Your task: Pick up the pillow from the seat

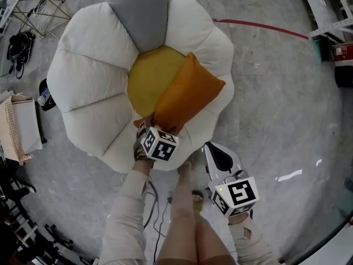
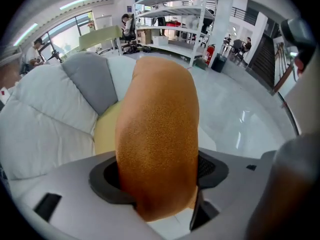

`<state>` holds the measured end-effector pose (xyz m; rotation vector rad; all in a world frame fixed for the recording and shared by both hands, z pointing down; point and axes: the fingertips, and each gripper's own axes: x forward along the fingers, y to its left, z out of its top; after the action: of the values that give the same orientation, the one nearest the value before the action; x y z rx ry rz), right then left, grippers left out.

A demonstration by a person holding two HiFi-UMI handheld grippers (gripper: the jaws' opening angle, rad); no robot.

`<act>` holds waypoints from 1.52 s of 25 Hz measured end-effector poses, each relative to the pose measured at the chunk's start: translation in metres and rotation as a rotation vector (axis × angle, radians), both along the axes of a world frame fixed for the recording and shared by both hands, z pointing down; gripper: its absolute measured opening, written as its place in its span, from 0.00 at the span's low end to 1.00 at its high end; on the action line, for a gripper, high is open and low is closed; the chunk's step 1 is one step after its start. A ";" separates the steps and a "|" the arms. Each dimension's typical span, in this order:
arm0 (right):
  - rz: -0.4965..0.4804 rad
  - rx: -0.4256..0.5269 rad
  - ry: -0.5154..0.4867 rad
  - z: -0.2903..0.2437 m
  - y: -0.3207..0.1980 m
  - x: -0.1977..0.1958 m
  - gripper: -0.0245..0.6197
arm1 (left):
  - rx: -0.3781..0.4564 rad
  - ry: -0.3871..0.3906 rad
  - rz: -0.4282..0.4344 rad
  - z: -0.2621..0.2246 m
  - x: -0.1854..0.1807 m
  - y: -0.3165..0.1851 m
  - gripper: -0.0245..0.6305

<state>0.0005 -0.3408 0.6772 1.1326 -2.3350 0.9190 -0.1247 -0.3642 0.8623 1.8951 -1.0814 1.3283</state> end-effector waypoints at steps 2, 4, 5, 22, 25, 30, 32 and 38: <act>-0.003 0.017 0.000 -0.009 0.006 0.002 0.04 | 0.029 0.022 -0.042 -0.017 0.004 0.005 0.55; 0.000 0.030 0.002 -0.018 0.014 0.007 0.04 | 0.057 0.045 -0.083 -0.035 0.009 0.012 0.55; 0.002 0.035 0.005 -0.023 0.018 0.009 0.04 | 0.071 0.055 -0.101 -0.044 0.012 0.016 0.55; 0.030 0.124 0.084 -0.139 0.104 0.065 0.04 | 0.244 0.221 -0.277 -0.245 0.057 0.117 0.55; 0.023 0.149 0.103 -0.163 0.121 0.072 0.04 | 0.279 0.245 -0.286 -0.282 0.061 0.134 0.55; 0.028 0.189 0.098 -0.198 0.141 0.086 0.04 | 0.303 0.280 -0.325 -0.332 0.070 0.167 0.55; 0.022 0.215 0.094 -0.214 0.143 0.086 0.04 | 0.341 0.289 -0.326 -0.353 0.070 0.173 0.55; 0.009 0.276 0.083 -0.262 0.157 0.090 0.04 | 0.399 0.317 -0.347 -0.405 0.073 0.208 0.56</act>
<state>0.0910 -0.1841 0.4153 1.2609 -2.4418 0.5510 -0.0518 -0.1564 0.4573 1.9847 -1.4984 0.6278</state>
